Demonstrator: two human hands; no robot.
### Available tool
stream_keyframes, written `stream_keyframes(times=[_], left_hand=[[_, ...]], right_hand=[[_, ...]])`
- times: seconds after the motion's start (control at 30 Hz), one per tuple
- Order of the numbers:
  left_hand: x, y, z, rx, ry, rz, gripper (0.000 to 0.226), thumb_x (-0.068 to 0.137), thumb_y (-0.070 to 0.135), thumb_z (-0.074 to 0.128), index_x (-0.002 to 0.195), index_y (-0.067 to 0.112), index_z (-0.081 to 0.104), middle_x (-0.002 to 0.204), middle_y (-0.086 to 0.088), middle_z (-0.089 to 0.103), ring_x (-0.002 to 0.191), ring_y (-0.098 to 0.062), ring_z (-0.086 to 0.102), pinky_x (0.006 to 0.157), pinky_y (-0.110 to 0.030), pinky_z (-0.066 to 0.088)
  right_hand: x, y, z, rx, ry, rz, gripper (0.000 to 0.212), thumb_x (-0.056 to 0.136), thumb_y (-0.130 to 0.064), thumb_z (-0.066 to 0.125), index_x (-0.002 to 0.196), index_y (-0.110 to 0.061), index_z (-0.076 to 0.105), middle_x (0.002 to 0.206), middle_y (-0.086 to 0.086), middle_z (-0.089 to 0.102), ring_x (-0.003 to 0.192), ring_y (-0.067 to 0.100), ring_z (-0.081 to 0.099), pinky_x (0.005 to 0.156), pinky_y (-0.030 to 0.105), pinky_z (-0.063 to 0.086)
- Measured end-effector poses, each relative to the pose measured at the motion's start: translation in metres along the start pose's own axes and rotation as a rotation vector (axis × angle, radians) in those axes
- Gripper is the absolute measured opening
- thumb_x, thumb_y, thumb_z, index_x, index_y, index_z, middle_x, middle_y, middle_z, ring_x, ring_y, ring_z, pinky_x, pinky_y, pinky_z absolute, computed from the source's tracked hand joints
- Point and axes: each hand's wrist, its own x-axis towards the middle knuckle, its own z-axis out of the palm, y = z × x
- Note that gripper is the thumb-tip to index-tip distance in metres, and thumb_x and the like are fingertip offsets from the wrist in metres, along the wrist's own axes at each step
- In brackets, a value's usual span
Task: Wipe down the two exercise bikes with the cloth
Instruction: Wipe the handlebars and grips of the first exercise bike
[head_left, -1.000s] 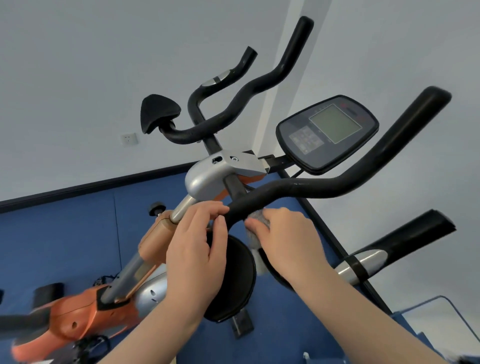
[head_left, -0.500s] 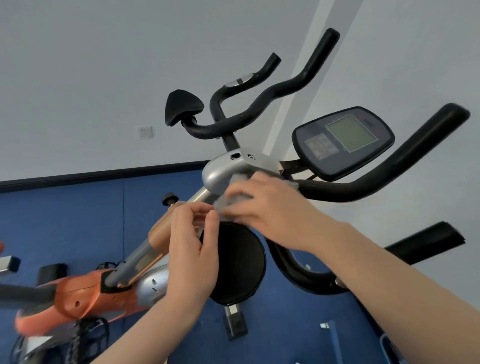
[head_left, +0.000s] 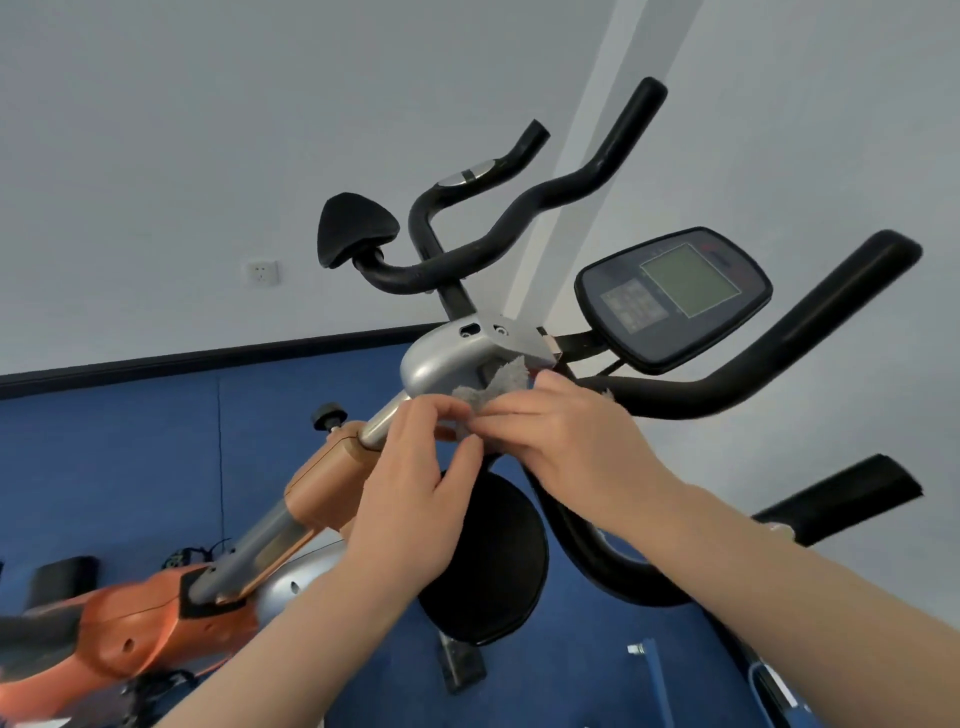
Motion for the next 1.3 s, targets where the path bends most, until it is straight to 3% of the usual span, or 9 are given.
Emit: stream_keyframes(times=[0.1,0.3,0.4,0.47,0.57,0.73,0.93,1.2,1.3], left_hand=[[0.002,-0.001,0.0,0.031,-0.047,0.015,0.021,0.087,0.038,0.051,0.107,0.042,0.046,0.104,0.019,0.056,0.096,-0.001,0.057,0.084,-0.032,0.05],[0.014,0.011,0.001,0.148,-0.173,0.163,0.025,0.088,0.034,0.05,0.111,0.042,0.048,0.11,0.026,0.053,0.108,0.014,0.045,0.079,-0.008,0.035],[0.019,0.015,0.001,0.19,-0.204,0.207,0.024,0.088,0.033,0.051,0.109,0.044,0.048,0.109,0.027,0.055,0.108,0.012,0.046,0.082,-0.008,0.036],[0.021,0.017,0.0,0.232,-0.241,0.236,0.025,0.088,0.035,0.05,0.111,0.044,0.048,0.112,0.027,0.055,0.11,0.008,0.047,0.087,-0.013,0.035],[0.025,0.02,-0.004,0.276,-0.302,0.261,0.029,0.09,0.036,0.048,0.117,0.046,0.045,0.116,0.03,0.051,0.108,0.013,0.042,0.085,-0.006,0.03],[0.04,0.034,0.002,0.303,-0.369,0.295,0.03,0.092,0.035,0.047,0.121,0.044,0.045,0.115,0.03,0.049,0.104,0.009,0.042,0.086,-0.011,0.037],[0.052,0.044,0.02,0.294,-0.436,0.349,0.037,0.092,0.031,0.049,0.129,0.032,0.045,0.127,0.016,0.05,0.121,-0.004,0.044,0.103,-0.033,0.038],[0.062,0.057,0.04,0.276,-0.444,0.39,0.038,0.093,0.027,0.047,0.131,0.03,0.045,0.128,0.014,0.05,0.119,-0.006,0.043,0.097,-0.026,0.036],[0.062,0.058,0.051,0.26,-0.428,0.42,0.038,0.093,0.025,0.048,0.131,0.026,0.047,0.127,0.012,0.051,0.118,-0.007,0.043,0.093,-0.021,0.032]], right_hand=[[-0.025,0.021,-0.016,-0.094,0.076,0.119,0.027,0.084,-0.012,0.064,0.104,-0.027,0.073,0.106,-0.013,0.071,0.073,0.017,0.048,0.051,0.029,0.048],[-0.026,0.029,-0.045,-0.148,0.228,0.466,0.021,0.084,-0.013,0.068,0.097,-0.029,0.075,0.097,-0.015,0.073,0.075,0.018,0.048,0.053,0.034,0.05],[-0.014,0.002,-0.015,-0.091,0.251,0.423,0.03,0.083,-0.013,0.067,0.108,-0.029,0.071,0.108,-0.016,0.071,0.08,0.017,0.052,0.057,0.034,0.052],[-0.027,0.0,-0.004,-0.114,0.232,0.459,0.035,0.083,-0.012,0.069,0.111,-0.031,0.07,0.113,-0.019,0.068,0.076,0.011,0.045,0.053,0.032,0.051],[-0.057,0.019,-0.023,-0.198,0.288,0.579,0.035,0.082,-0.011,0.069,0.109,-0.034,0.071,0.113,-0.022,0.067,0.074,0.004,0.028,0.051,0.028,0.049],[-0.055,0.026,-0.049,-0.23,0.348,0.749,0.022,0.085,-0.014,0.067,0.099,-0.029,0.074,0.101,-0.016,0.073,0.081,0.016,0.051,0.061,0.033,0.052],[-0.047,0.018,-0.022,-0.238,0.292,0.612,0.036,0.08,-0.01,0.074,0.108,-0.032,0.071,0.11,-0.019,0.07,0.074,0.014,0.048,0.048,0.031,0.051],[-0.075,0.051,-0.065,-0.425,0.262,0.631,0.024,0.078,-0.012,0.076,0.096,-0.028,0.076,0.098,-0.011,0.075,0.067,0.018,0.05,0.05,0.021,0.039],[-0.062,0.043,-0.061,-0.368,0.353,0.709,0.023,0.078,-0.007,0.073,0.093,-0.024,0.075,0.093,-0.01,0.075,0.073,0.023,0.055,0.05,0.031,0.049]])
